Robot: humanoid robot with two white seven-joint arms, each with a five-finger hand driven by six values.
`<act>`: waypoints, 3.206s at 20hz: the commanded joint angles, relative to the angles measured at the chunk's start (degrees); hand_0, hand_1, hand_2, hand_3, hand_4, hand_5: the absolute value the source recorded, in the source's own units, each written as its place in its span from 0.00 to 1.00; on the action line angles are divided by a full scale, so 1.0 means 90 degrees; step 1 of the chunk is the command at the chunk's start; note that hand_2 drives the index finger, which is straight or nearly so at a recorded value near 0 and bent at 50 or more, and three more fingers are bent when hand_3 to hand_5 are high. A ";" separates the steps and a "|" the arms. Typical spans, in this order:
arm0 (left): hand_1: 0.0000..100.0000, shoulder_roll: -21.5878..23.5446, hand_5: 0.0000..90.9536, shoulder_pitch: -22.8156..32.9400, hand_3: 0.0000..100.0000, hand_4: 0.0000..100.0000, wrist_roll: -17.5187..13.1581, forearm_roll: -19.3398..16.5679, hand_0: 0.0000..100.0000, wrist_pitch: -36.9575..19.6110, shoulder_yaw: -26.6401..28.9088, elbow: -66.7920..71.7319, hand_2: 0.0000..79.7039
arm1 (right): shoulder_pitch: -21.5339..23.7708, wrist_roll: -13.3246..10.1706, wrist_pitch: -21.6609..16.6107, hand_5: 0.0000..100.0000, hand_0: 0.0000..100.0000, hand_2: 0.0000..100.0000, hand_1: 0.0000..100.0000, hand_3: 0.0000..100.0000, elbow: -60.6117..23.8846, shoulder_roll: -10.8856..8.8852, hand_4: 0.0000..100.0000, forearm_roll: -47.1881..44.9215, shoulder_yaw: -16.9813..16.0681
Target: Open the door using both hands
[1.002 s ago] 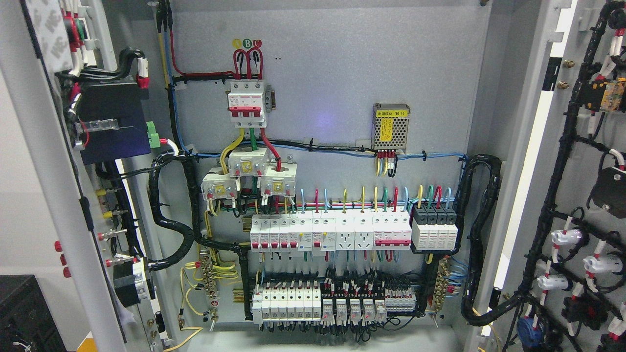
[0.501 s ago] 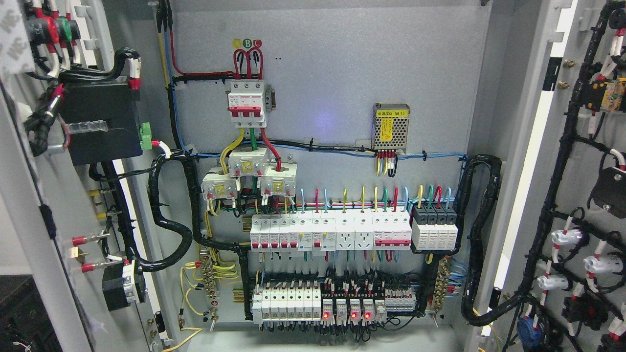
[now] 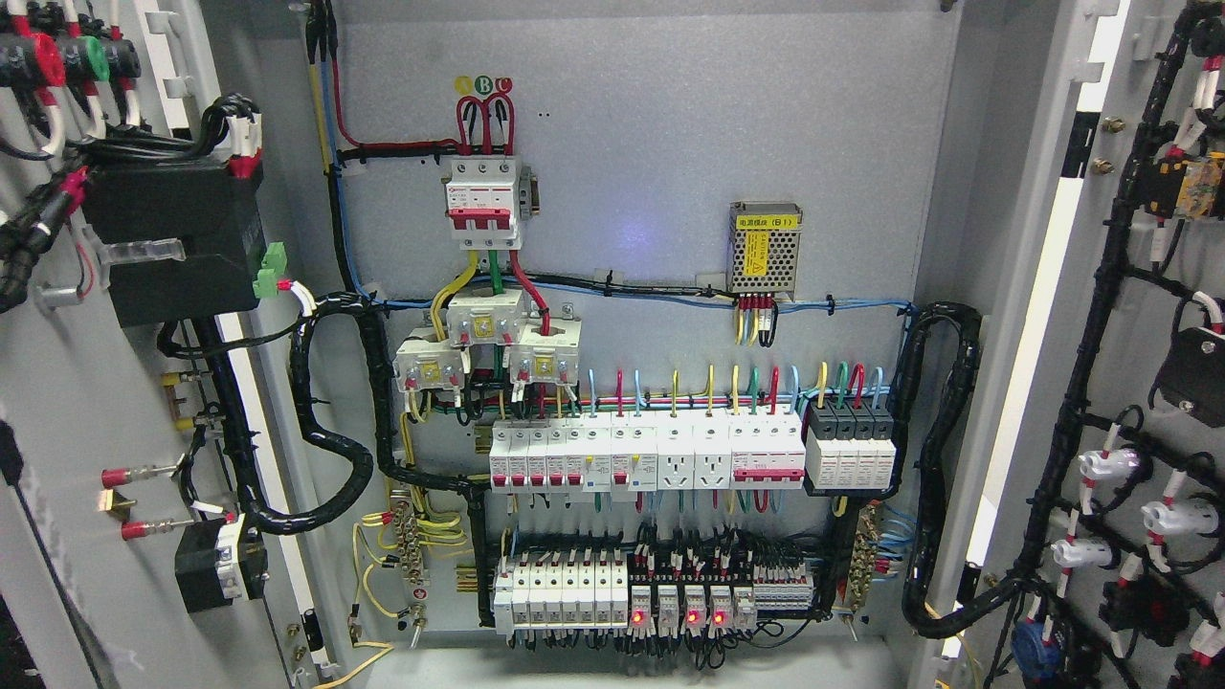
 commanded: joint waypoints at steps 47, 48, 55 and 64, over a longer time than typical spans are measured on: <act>0.00 -0.0614 0.00 -0.3581 0.00 0.00 0.0010 0.0010 0.00 -0.0141 -0.0012 -0.1352 0.00 | 0.4789 -0.3823 -0.4743 0.00 0.19 0.00 0.00 0.00 -0.3217 -0.2749 0.00 -0.0088 -0.4542; 0.00 -0.0624 0.00 -0.3581 0.00 0.00 0.0010 0.0010 0.00 -0.0151 -0.0012 -0.1382 0.00 | 0.4828 -0.3823 -0.4743 0.00 0.19 0.00 0.00 0.00 -0.3217 -0.2749 0.00 -0.0088 -0.4650; 0.00 -0.0721 0.00 -0.3795 0.00 0.00 0.0010 0.0010 0.00 -0.0209 0.0086 -0.1401 0.00 | 0.5131 -0.3813 -0.4967 0.00 0.19 0.00 0.00 0.00 -0.3217 -0.2720 0.00 -0.0107 -0.5305; 0.00 -0.0751 0.00 -0.4000 0.00 0.00 0.0020 0.0869 0.00 -0.0395 0.0554 -0.1372 0.00 | 0.5463 -0.3813 -0.5896 0.00 0.19 0.00 0.00 0.00 -0.3217 -0.2769 0.00 -0.0117 -0.5441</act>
